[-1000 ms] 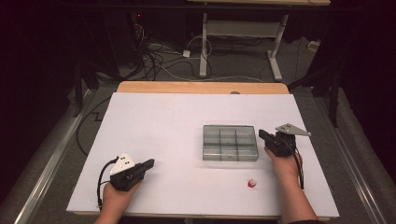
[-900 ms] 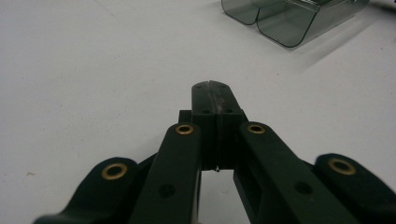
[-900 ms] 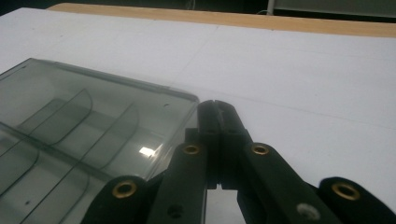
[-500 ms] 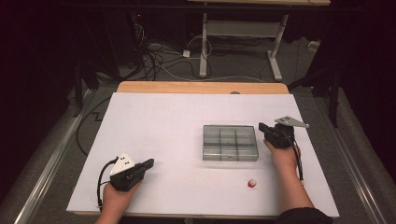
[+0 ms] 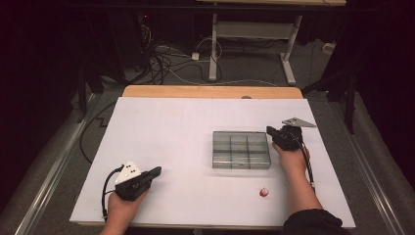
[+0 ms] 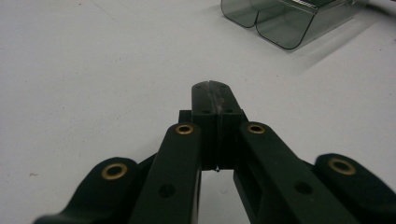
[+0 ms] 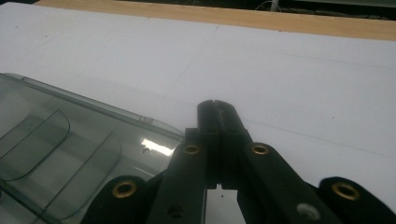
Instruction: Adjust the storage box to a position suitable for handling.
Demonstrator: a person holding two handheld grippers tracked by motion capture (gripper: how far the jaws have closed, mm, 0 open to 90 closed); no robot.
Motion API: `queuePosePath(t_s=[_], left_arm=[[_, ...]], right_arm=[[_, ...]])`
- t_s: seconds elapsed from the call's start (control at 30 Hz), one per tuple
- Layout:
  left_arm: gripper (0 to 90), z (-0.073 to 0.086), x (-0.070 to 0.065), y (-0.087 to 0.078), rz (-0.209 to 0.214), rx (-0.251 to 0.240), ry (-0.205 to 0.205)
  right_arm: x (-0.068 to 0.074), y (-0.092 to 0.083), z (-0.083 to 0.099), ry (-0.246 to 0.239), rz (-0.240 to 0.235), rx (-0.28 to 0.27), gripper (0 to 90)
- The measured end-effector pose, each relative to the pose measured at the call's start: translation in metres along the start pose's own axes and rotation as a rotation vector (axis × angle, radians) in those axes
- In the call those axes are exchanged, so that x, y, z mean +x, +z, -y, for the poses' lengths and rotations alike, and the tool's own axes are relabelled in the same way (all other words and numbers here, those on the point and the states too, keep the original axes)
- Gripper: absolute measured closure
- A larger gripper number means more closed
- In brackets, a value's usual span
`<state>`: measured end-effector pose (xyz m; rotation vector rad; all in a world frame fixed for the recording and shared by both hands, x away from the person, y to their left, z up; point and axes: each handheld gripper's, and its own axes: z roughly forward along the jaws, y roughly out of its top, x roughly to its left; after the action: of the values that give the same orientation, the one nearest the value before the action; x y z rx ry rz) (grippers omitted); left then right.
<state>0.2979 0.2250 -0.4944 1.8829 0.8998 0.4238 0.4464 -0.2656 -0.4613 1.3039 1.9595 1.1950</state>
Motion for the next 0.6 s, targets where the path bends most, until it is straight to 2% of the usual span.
queuePosePath(t_s=[0.37, 0.53, 0.6], left_arm=[[87.7, -0.0001, -0.0004, 0.0002, 0.002, 0.005, 0.005], [87.7, -0.0001, -0.0003, 0.0003, 0.004, 0.004, 0.005], [87.7, -0.0001, -0.0002, 0.0003, 0.004, 0.004, 0.004]], right_arm=[[0.0008, 0.0049, -0.0022, 0.009, -0.018, 0.008, 90.0], [0.0027, 0.0063, -0.0047, -0.010, -0.012, 0.009, 90.0], [0.0032, 0.0068, -0.0049, -0.002, -0.010, 0.017, 90.0]])
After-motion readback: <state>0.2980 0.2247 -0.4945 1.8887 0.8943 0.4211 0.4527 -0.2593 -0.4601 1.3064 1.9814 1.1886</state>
